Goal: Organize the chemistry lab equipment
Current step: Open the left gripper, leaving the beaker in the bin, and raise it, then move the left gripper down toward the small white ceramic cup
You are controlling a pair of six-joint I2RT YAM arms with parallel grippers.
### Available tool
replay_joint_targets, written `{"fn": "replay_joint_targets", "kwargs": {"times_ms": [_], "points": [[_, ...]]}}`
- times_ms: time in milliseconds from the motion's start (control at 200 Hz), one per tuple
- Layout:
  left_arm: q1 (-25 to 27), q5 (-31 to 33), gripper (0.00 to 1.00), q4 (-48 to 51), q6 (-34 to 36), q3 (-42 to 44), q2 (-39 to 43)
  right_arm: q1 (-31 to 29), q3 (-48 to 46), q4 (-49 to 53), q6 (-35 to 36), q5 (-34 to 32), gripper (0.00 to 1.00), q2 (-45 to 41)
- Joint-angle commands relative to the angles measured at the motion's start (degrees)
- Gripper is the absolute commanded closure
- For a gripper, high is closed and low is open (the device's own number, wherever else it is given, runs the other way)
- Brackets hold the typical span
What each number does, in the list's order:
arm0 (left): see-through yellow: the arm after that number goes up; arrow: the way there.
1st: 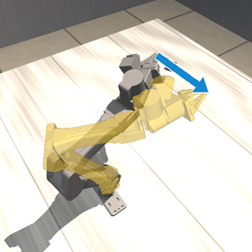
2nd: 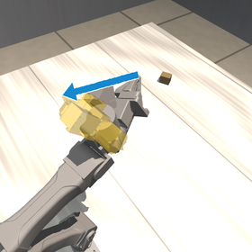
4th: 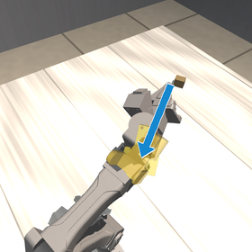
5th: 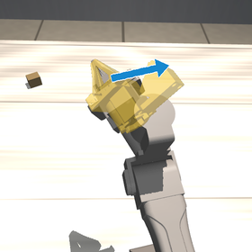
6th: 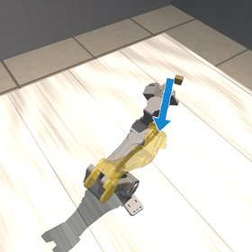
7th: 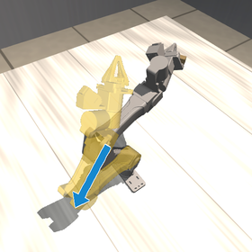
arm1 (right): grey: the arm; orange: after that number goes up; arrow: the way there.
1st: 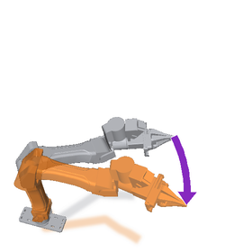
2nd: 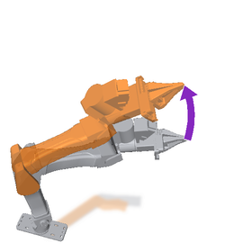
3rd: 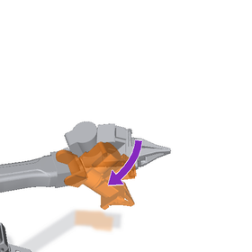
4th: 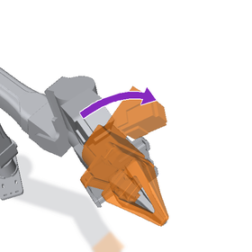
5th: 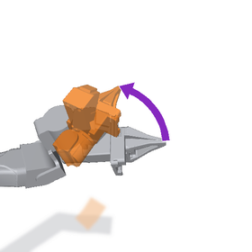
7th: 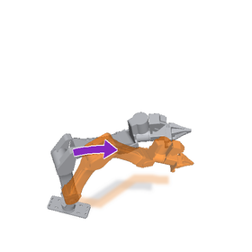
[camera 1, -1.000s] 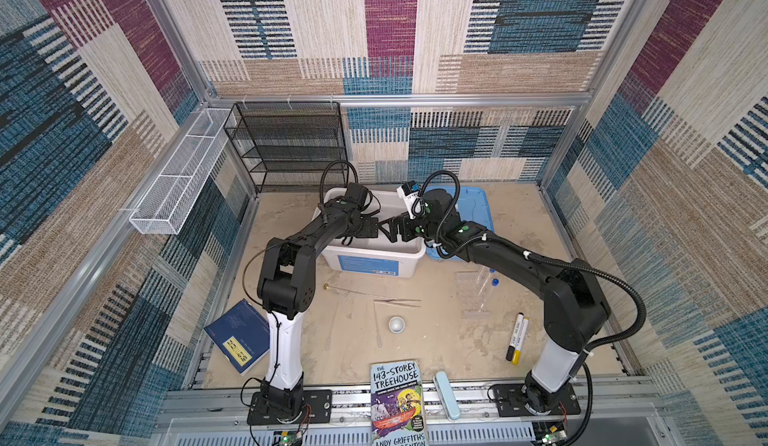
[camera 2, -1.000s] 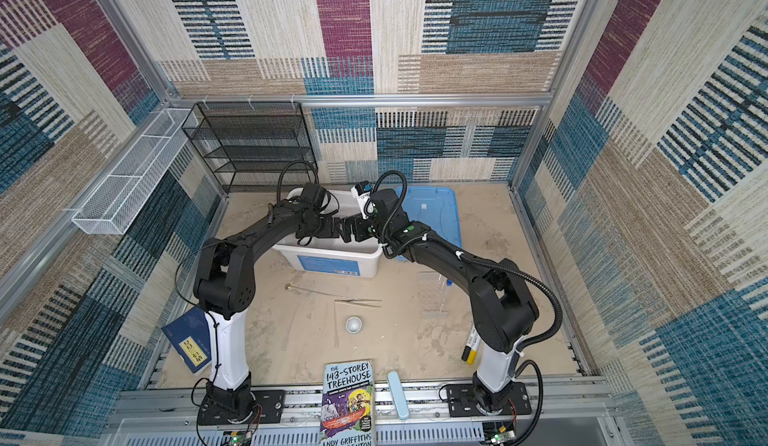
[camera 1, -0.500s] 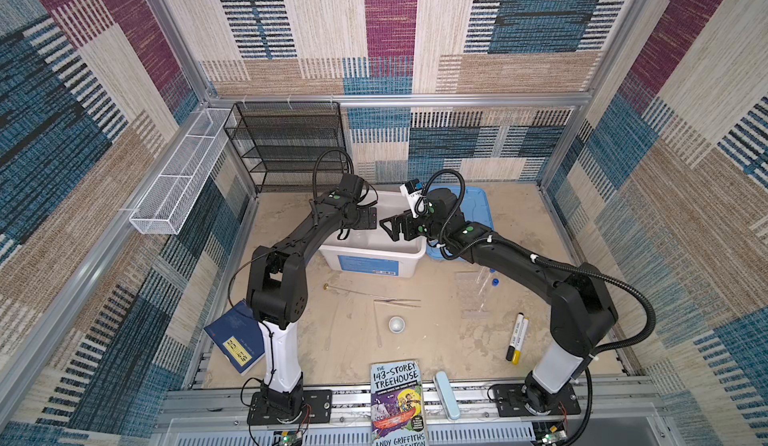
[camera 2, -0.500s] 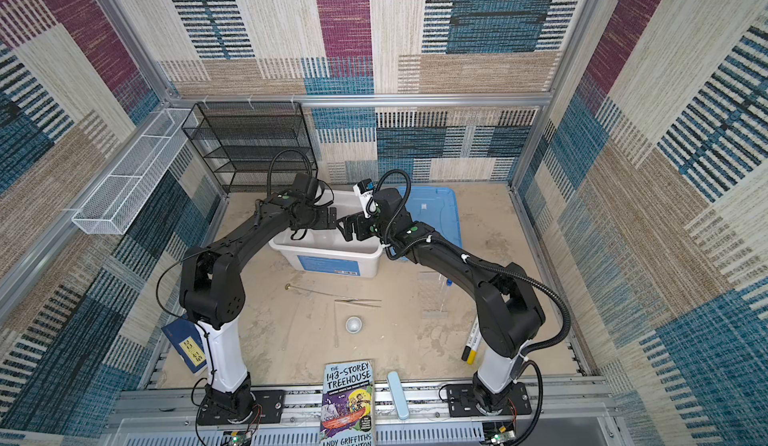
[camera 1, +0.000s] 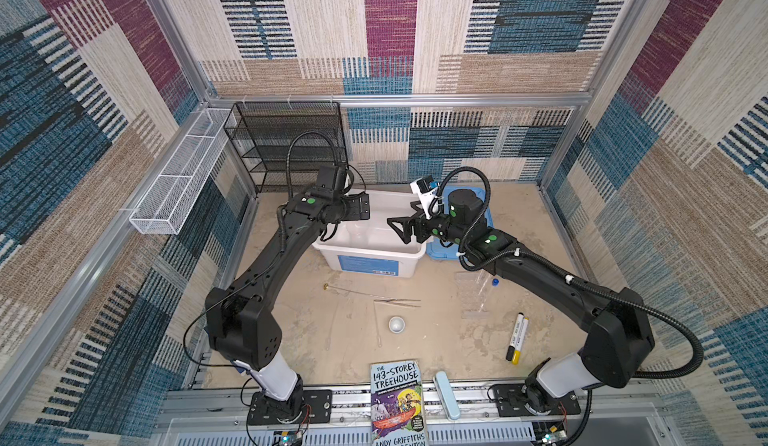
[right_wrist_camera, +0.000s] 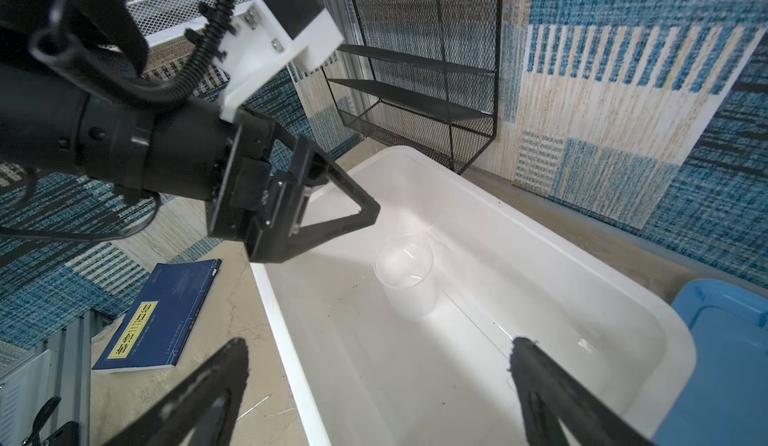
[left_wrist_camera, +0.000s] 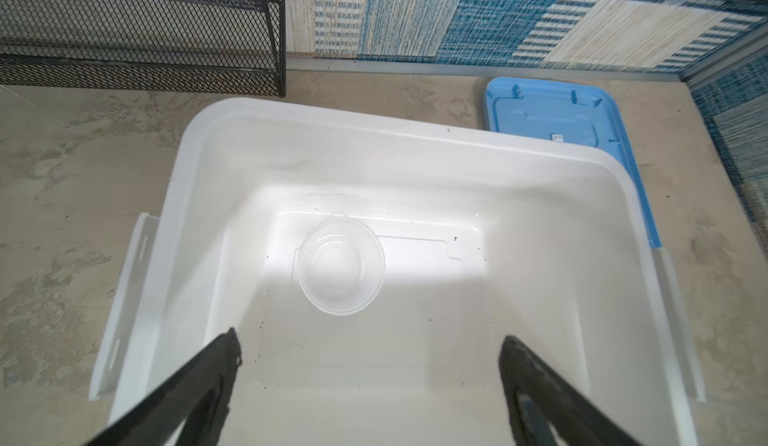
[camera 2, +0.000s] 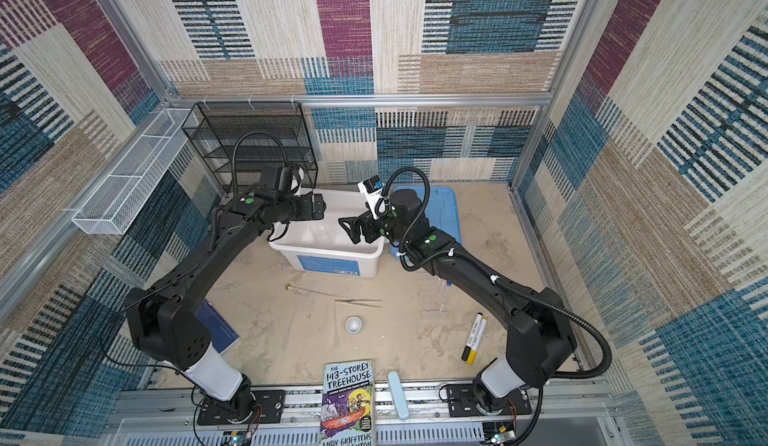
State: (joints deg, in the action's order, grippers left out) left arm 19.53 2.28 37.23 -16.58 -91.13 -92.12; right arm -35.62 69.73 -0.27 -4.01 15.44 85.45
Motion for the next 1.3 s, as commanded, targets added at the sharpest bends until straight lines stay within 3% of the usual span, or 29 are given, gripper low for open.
{"fn": "replay_joint_targets", "kwargs": {"times_ms": [0,285,441,556,636,821,977,1067,1212,1297], "points": [[0.0,-1.2,0.01,1.7,-0.5,2.6,4.9,-0.1,-1.8,-1.8,3.9,-0.7,0.01,-2.6],[-0.1,-5.4,0.00,5.9,7.4,7.2,16.4,-0.1,-7.0,-1.8,10.3,2.8,0.01,-9.3],[0.0,-14.2,0.00,5.0,22.0,12.6,21.5,-0.1,-10.0,-1.9,12.5,6.9,0.01,-12.4],[0.0,-14.9,0.01,6.9,31.7,14.7,23.9,-0.1,-13.0,-3.4,13.1,9.1,0.01,-15.2],[0.1,-15.5,0.01,6.1,34.8,16.9,25.7,-0.1,-15.0,-5.6,12.1,9.9,0.01,-16.8],[0.3,-25.1,0.07,6.1,39.1,22.4,27.1,-0.1,-16.7,-5.7,9.8,11.7,0.01,-18.2],[2.8,-23.4,0.11,6.2,42.9,27.1,27.1,-0.2,-20.6,-8.5,8.5,13.2,0.01,-19.9],[4.9,-26.9,0.12,5.6,42.9,28.6,27.3,-0.2,-22.8,-9.7,7.0,13.0,0.01,-20.4],[16.1,-18.3,0.11,2.7,40.1,32.6,26.4,-0.2,-26.6,-10.7,3.4,9.6,0.01,-21.8],[19.5,-16.8,0.11,0.8,36.1,34.7,24.7,-0.2,-29.6,-11.3,1.1,8.9,0.01,-23.2]]}}
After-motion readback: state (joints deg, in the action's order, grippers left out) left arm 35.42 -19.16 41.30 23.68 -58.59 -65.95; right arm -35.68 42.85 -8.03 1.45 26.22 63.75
